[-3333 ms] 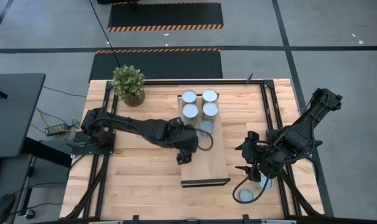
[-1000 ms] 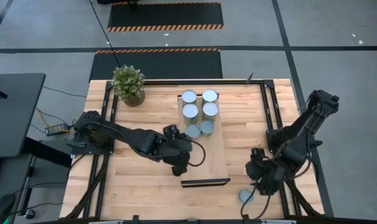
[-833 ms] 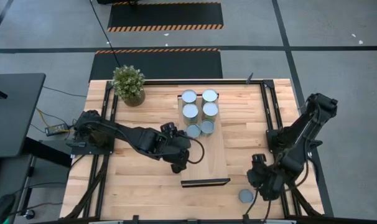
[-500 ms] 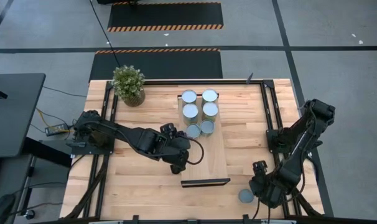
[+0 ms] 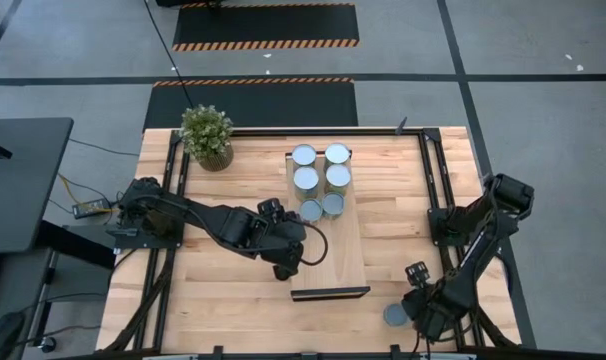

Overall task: Pick and place cans onto a shelf
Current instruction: Put the canned mixed vegetables on the shelf

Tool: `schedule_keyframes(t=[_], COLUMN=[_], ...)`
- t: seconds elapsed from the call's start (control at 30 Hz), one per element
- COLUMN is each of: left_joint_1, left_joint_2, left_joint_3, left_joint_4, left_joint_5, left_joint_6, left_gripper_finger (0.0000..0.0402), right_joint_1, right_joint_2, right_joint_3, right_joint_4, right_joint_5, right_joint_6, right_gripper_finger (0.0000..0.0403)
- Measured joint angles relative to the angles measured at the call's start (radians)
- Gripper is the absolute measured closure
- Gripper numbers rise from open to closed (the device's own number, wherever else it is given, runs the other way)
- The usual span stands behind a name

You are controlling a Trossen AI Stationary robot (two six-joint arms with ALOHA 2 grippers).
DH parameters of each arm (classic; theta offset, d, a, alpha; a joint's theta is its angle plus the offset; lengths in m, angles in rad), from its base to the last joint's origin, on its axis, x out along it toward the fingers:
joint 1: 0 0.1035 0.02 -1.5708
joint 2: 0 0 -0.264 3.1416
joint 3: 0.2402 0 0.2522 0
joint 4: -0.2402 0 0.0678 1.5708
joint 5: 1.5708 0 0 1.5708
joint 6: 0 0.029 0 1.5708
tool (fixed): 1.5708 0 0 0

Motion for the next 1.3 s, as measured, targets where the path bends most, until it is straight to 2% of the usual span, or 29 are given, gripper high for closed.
schedule_keyframes(t=[0.17, 0.27, 0.43, 0.6, 0.7, 0.77, 0.9, 1.0, 1.1, 1.3], left_joint_1=[0.000, 0.000, 0.000, 0.000, 0.007, 0.009, 0.009, 0.013, 0.012, 0.012], left_joint_2=[0.000, 0.000, 0.000, 0.000, 0.000, 0.000, 0.000, 0.000, -0.002, -0.002], left_joint_3=[0.000, 0.000, 0.000, 0.000, 0.000, 0.000, 0.000, 0.000, -0.017, -0.130], left_joint_4=[-0.001, -0.002, -0.002, -0.001, 0.001, 0.012, 0.018, 0.015, 0.011, 0.088], left_joint_5=[0.000, 0.000, 0.021, 0.032, 0.088, 0.143, 0.157, 0.155, 0.109, 0.132], left_joint_6=[0.010, 0.017, 0.046, 0.097, 0.111, 0.155, 0.223, 0.226, 0.223, 0.169], left_gripper_finger=[0.0025, 0.0025, 0.0025, 0.0025, 0.0026, 0.0031, 0.0048, 0.0068, 0.0089, 0.0126], right_joint_1=[-0.018, -0.050, -0.144, -0.280, -0.361, -0.421, -0.515, -0.566, -0.613, -0.707], right_joint_2=[-0.019, -0.065, -0.199, -0.337, -0.377, -0.374, -0.310, -0.251, -0.195, -0.087], right_joint_3=[-0.014, 0.004, 0.054, 0.162, 0.243, 0.302, 0.435, 0.535, 0.621, 0.710], right_joint_4=[-0.005, -0.041, -0.172, -0.278, -0.307, -0.332, -0.421, -0.447, -0.448, -0.437], right_joint_5=[-0.024, -0.024, -0.025, -0.002, 0.029, 0.031, 0.048, 0.066, 0.093, 0.124], right_joint_6=[-0.028, -0.037, 0.000, 0.053, 0.042, 0.013, -0.087, -0.163, -0.234, -0.341], right_gripper_finger=[0.0108, 0.0123, 0.0117, 0.0114, 0.0115, 0.0115, 0.0115, 0.0115, 0.0115, 0.0115])
